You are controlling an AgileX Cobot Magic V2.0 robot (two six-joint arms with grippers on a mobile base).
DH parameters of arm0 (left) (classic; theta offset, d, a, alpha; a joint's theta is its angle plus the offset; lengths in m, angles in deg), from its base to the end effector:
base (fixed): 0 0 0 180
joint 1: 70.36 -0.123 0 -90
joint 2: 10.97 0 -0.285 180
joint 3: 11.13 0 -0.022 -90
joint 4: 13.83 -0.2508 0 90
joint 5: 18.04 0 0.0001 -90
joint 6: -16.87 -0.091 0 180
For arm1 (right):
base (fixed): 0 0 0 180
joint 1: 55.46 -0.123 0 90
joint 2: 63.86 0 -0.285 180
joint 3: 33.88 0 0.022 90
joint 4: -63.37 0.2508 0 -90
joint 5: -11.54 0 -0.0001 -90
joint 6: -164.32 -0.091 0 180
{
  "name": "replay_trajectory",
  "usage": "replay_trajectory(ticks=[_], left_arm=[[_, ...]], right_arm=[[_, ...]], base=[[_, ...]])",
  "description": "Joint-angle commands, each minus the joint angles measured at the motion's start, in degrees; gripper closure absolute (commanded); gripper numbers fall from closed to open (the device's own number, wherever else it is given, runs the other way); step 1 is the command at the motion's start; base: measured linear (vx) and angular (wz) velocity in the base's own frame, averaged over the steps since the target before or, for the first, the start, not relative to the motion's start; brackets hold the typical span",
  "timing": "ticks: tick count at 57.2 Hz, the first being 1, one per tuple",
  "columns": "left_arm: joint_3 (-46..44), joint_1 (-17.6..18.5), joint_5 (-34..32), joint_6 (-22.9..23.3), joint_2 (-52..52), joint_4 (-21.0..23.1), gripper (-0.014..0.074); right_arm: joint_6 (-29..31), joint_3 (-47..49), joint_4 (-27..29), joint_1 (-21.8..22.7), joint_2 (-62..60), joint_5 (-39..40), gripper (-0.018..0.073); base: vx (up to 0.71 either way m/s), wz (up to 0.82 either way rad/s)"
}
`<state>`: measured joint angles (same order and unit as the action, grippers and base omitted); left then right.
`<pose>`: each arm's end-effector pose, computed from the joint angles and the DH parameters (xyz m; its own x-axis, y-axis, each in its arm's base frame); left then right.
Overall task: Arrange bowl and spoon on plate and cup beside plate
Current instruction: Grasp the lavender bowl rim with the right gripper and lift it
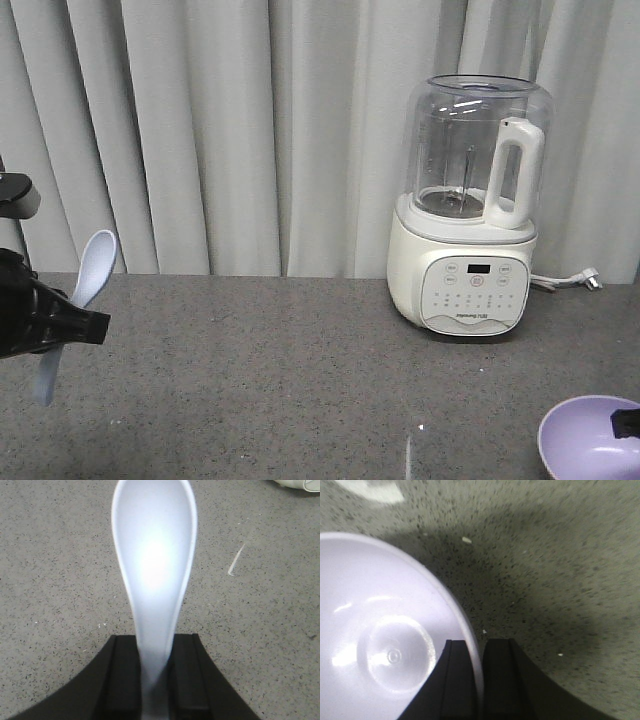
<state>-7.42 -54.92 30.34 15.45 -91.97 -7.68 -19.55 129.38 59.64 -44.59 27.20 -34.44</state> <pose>0.2578 -0.0788 0.3877 -0.6708 0.1370 -0.7289 0.2909 0.9526 -0.0886 0.2849 -0.0591 0.2707 -0.8757 0.1908 -0.4436 0.2283 0.9731 -0.0321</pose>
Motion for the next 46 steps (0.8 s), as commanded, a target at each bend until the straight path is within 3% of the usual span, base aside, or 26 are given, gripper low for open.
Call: replay_trajectory(ticks=[1,20,46], left_arm=[[-1.73,0.32,-3.93,-0.04,1.71,0.45,0.0602],[-1.73,0.32,-5.39,0.1,4.73,0.5,0.0601],[-1.73,0.32,-7.12,0.18,13.59,0.44,0.06]], right_arm=[[1.39,1.69,-0.19,0.33,-8.14,2.91,0.0571],[9.8,1.69,10.55,0.33,-32.12,2.67,0.0569],[9.4,1.69,11.81,0.33,-38.48,1.15,0.0568]], base=[[0.0,0.0],[0.0,0.0],[0.0,0.0]])
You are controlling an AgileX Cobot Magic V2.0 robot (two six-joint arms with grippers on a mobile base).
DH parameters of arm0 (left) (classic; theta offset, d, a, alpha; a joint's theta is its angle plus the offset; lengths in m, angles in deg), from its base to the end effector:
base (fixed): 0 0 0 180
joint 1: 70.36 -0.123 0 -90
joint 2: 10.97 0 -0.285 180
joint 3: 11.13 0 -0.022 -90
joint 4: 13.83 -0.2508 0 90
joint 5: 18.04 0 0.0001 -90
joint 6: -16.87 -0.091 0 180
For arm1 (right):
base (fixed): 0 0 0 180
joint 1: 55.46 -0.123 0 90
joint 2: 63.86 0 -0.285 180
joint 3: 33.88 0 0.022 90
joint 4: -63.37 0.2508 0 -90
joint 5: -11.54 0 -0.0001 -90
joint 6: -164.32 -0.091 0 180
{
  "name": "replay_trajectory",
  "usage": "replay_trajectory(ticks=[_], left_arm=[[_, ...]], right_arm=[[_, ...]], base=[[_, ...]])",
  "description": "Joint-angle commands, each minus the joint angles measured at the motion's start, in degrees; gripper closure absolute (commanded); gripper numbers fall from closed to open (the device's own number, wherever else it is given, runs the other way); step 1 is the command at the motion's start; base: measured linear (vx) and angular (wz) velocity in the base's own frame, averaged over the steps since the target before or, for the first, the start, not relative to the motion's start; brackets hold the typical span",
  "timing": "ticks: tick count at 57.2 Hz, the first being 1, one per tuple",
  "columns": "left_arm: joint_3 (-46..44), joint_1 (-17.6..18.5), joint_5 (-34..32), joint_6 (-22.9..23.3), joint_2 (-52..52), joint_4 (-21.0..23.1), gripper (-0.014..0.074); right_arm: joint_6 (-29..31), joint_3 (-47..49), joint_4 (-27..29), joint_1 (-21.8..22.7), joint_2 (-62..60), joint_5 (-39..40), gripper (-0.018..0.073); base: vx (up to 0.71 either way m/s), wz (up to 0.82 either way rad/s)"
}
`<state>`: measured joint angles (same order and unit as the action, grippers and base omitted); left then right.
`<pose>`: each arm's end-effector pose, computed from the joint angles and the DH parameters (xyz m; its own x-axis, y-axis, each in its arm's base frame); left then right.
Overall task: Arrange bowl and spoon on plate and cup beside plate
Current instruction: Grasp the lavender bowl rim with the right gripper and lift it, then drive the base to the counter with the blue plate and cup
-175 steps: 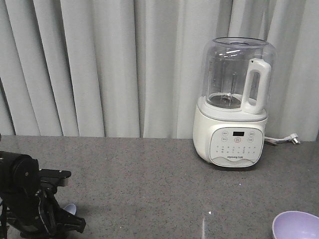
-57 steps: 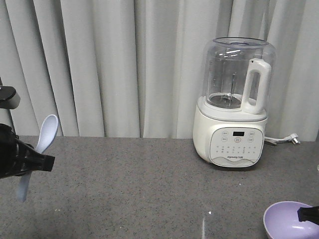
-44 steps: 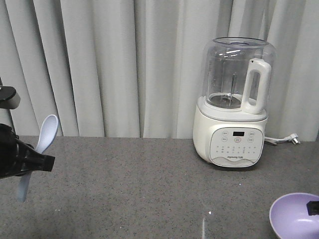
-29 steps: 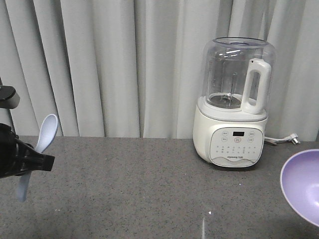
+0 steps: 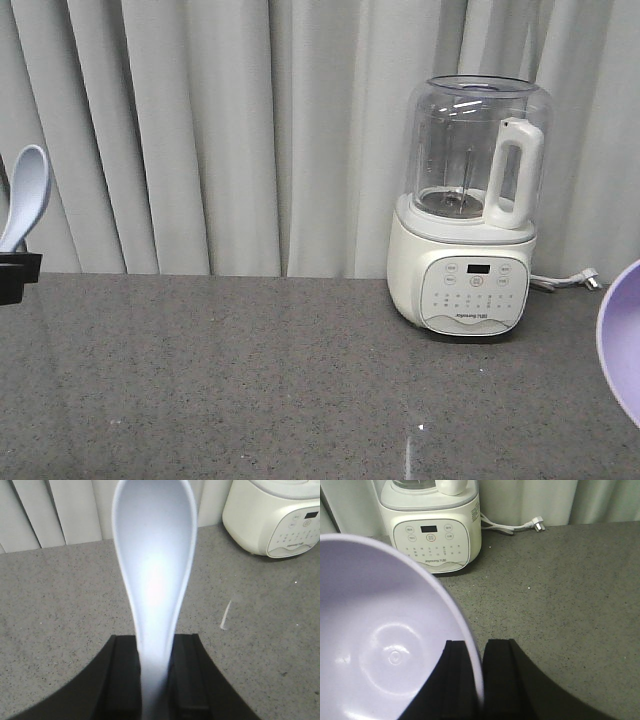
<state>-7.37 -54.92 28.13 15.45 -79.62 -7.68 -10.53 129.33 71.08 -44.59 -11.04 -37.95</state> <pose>0.1990 -0.0623 0.4419 -0.4746 0.0797 -0.8766 0.3078 0.9481 -0.0804 0.1338 -0.0162 0.4143 -0.4740 0.0888 -0.8761 0.0988 0.9940 0.0473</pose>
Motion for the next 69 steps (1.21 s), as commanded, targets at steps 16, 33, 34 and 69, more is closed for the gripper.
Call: replay_trajectory(ticks=[16,33,34,69], left_arm=[[-1.78,0.32,-4.89,0.18,1.24,0.87,0.06],[-1.78,0.32,-4.89,0.18,1.24,0.87,0.06],[-1.78,0.32,-4.89,0.18,1.24,0.87,0.06],[-1.78,0.32,-4.89,0.18,1.24,0.87,0.06]], right_arm=[[0.37,1.73,0.2,0.33,-0.24,4.71,0.0568],[0.37,1.73,0.19,0.33,-0.24,4.66,0.0568],[0.37,1.73,0.19,0.33,-0.24,4.66,0.0568],[0.37,1.73,0.19,0.33,-0.24,4.66,0.0568]], base=[[0.0,0.0],[0.0,0.0],[0.0,0.0],[-0.04,-0.22]])
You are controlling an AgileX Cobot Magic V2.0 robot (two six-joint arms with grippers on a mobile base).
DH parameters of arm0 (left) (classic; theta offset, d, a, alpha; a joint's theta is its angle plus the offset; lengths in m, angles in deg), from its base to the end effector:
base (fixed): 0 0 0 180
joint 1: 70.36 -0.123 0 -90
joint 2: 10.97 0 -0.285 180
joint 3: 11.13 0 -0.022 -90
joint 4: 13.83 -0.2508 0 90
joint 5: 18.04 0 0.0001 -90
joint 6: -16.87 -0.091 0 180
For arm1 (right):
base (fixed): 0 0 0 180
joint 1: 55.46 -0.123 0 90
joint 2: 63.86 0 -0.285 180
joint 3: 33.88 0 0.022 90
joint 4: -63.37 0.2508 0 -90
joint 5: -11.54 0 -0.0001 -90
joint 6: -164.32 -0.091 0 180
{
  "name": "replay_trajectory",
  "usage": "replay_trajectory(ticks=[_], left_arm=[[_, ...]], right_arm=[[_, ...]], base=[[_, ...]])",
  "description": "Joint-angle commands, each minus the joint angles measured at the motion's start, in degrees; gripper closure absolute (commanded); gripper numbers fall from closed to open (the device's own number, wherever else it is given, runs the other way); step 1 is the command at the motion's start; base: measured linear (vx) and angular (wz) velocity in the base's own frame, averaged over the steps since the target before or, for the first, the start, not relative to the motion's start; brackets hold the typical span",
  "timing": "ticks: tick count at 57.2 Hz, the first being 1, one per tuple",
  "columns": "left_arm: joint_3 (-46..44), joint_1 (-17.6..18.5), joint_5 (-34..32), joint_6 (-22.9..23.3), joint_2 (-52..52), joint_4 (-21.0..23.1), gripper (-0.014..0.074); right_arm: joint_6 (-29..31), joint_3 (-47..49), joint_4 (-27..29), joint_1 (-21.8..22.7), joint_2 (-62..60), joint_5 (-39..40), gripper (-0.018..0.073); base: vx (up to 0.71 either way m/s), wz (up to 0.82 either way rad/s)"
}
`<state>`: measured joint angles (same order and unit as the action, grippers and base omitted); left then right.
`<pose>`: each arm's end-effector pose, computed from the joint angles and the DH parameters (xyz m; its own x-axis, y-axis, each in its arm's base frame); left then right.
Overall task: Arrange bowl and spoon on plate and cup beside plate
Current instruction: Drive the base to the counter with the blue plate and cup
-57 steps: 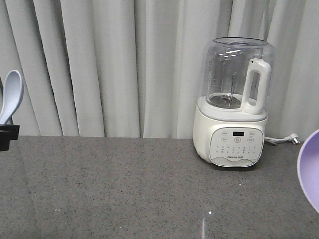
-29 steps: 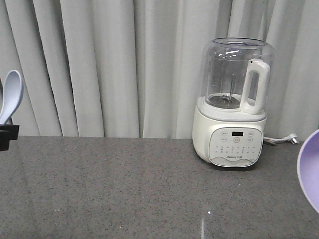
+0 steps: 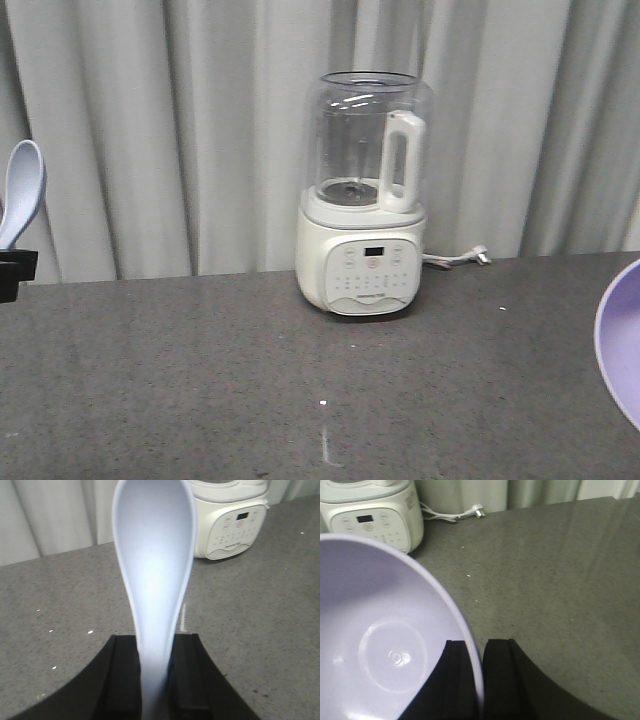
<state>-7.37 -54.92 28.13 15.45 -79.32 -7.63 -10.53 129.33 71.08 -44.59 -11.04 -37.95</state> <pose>0.1974 -0.0619 0.4430 -0.4703 0.0779 -0.8791 0.3084 0.9478 -0.0810 0.1338 -0.0162 0.4143 -0.4740 0.0888 -0.8761 0.0988 0.9940 0.0473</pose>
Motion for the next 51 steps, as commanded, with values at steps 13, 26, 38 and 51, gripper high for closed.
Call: replay_trajectory(ticks=[13,26,38,51], left_arm=[[-1.78,0.32,-4.89,0.18,0.93,0.81,0.06],[-1.78,0.32,-4.89,0.18,0.93,0.81,0.06],[-1.78,0.32,-4.89,0.18,0.93,0.81,0.06],[-1.78,0.32,-4.89,0.18,0.93,0.81,0.06]], right_arm=[[0.37,1.73,0.19,0.33,-0.24,4.66,0.0568],[0.37,1.73,0.19,0.33,-0.24,4.66,0.0568],[0.37,1.73,0.19,0.33,-0.24,4.66,0.0568],[0.37,1.73,0.19,0.33,-0.24,4.66,0.0568]], base=[[-0.09,-0.61],[-0.1,-0.72],[-0.09,-0.77],[-0.09,-0.7]])
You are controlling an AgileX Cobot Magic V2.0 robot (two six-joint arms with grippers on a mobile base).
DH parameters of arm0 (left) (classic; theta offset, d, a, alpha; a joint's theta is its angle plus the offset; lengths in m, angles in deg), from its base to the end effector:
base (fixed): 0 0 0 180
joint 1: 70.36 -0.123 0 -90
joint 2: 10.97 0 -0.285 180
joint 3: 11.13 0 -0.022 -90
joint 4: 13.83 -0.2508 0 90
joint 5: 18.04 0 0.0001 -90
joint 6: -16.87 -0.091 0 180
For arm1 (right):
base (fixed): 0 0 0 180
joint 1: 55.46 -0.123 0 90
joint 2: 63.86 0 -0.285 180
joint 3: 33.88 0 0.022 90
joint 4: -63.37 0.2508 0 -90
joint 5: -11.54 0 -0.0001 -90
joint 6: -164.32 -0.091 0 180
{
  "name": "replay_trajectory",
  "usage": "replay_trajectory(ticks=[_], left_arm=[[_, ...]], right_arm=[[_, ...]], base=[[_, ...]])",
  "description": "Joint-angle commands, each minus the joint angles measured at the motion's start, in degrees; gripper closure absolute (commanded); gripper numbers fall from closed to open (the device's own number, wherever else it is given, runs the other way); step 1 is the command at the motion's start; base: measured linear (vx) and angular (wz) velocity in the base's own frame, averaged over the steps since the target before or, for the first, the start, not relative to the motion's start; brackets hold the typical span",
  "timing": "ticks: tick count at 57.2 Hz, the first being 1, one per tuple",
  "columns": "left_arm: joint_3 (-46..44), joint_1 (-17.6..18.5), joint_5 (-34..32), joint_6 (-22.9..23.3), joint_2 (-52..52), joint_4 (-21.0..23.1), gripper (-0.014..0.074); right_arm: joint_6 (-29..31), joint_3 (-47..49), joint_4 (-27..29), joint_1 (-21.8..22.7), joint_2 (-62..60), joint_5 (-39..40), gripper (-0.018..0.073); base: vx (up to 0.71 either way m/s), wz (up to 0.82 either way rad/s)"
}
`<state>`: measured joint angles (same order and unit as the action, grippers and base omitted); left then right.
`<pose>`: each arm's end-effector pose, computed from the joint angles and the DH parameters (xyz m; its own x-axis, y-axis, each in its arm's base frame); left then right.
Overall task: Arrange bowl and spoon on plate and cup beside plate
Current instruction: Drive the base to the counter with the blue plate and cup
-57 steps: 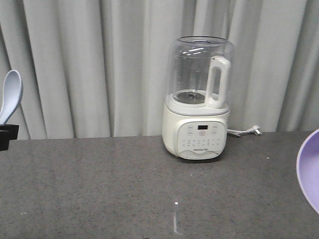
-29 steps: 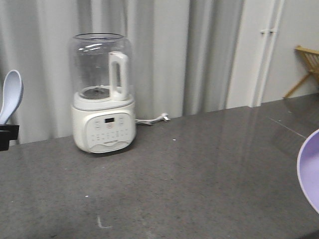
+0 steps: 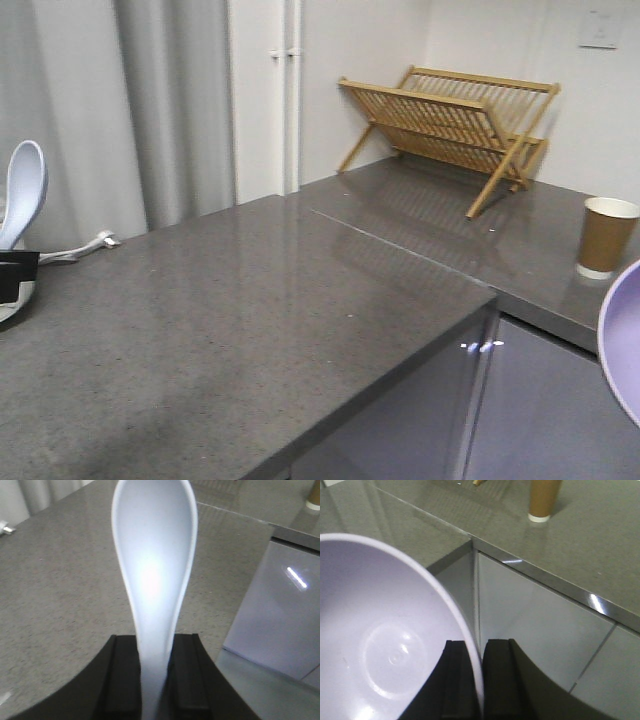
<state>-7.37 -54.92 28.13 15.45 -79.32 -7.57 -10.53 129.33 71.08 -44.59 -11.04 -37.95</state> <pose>0.1974 -0.0619 0.4430 -0.4705 0.0772 -0.8790 0.3087 0.9476 -0.0820 0.1338 -0.0162 0.4143 -0.4740 0.0888 -0.8761 0.0988 0.9940 0.0473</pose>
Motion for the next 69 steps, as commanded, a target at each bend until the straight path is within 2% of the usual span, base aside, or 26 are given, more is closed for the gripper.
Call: replay_trajectory(ticks=[1,37,69], left_arm=[[-1.78,0.32,-4.89,0.18,0.93,0.76,0.06],[-1.78,0.32,-4.89,0.18,0.93,0.76,0.06],[-1.78,0.32,-4.89,0.18,0.93,0.76,0.06]], right_arm=[[0.37,1.73,0.19,0.33,-0.24,4.66,0.0568],[0.37,1.73,0.19,0.33,-0.24,4.66,0.0568],[0.37,1.73,0.19,0.33,-0.35,4.66,0.0568]], base=[[-0.08,-0.64],[-0.02,-0.47],[0.15,-0.41]])
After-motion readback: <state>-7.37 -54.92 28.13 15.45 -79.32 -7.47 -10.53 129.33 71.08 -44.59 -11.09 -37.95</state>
